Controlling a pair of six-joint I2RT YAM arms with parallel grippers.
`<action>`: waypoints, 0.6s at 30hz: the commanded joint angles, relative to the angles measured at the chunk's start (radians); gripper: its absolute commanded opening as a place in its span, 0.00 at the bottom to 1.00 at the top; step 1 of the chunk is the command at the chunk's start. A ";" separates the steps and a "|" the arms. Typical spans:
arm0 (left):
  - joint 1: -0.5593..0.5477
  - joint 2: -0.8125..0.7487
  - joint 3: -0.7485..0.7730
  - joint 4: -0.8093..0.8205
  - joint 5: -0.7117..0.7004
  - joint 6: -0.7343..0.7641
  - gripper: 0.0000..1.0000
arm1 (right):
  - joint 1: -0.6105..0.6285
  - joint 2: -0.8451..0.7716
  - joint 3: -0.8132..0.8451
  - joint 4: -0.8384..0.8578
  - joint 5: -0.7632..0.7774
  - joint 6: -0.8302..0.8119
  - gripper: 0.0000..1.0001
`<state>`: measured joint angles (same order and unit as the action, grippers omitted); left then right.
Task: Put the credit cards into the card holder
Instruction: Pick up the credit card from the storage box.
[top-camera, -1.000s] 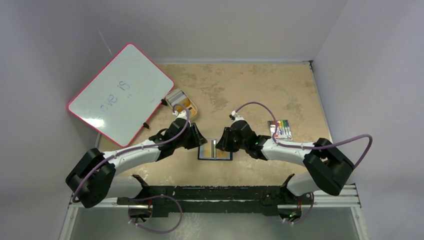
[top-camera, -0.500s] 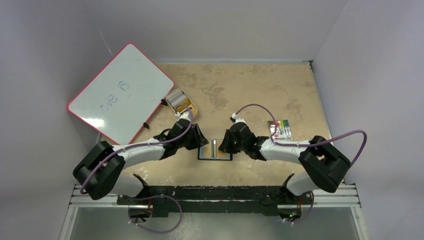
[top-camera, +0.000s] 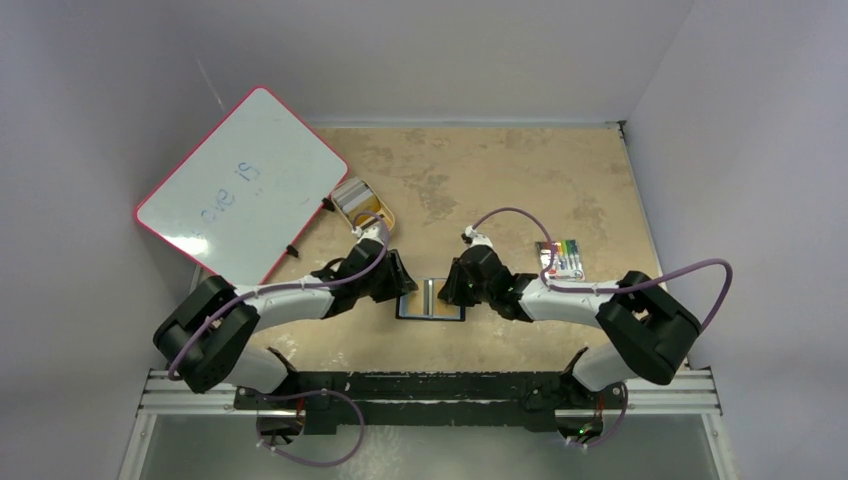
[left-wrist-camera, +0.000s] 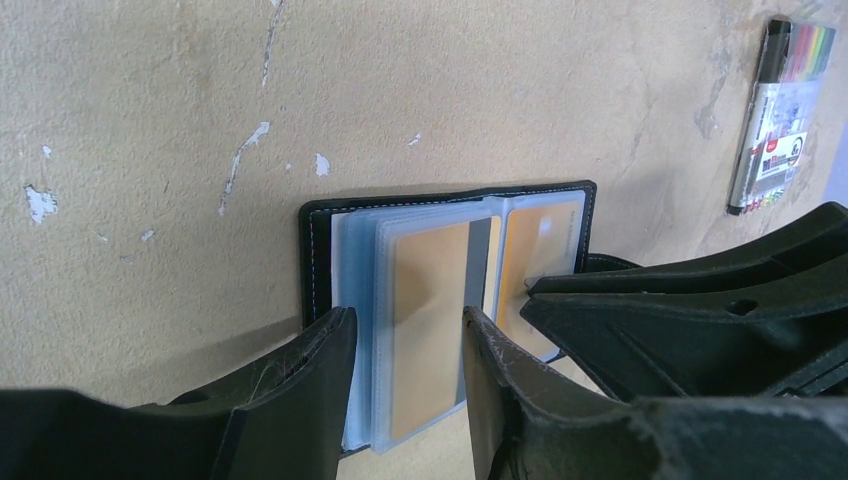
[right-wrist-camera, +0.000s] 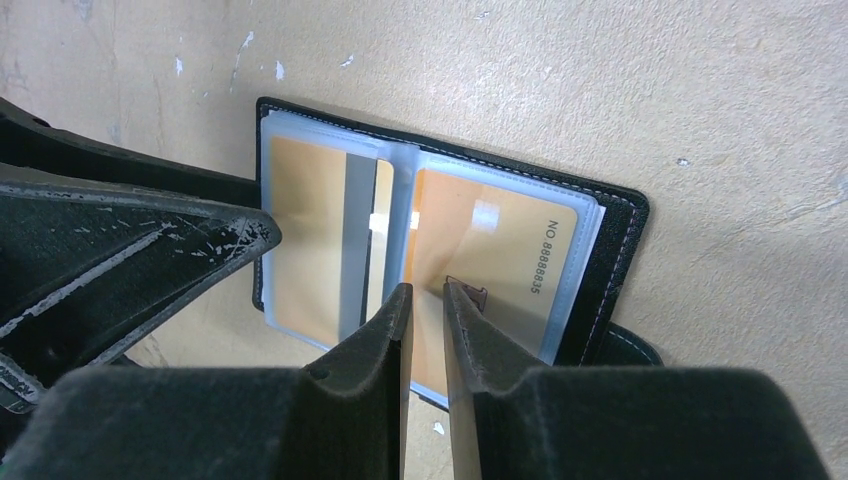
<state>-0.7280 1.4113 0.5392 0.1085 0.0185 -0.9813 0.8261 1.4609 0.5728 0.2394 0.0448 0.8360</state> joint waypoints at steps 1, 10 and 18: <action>-0.003 0.016 -0.015 0.072 0.018 0.003 0.43 | 0.002 -0.005 -0.014 0.016 0.038 -0.005 0.20; -0.003 -0.024 -0.026 0.135 0.079 -0.050 0.40 | 0.002 0.035 -0.024 0.056 0.017 -0.001 0.20; -0.007 -0.077 -0.042 0.192 0.107 -0.094 0.39 | 0.002 0.046 -0.025 0.067 0.010 0.002 0.20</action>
<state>-0.7280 1.3724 0.5064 0.2001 0.0856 -1.0382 0.8265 1.4933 0.5621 0.3058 0.0399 0.8375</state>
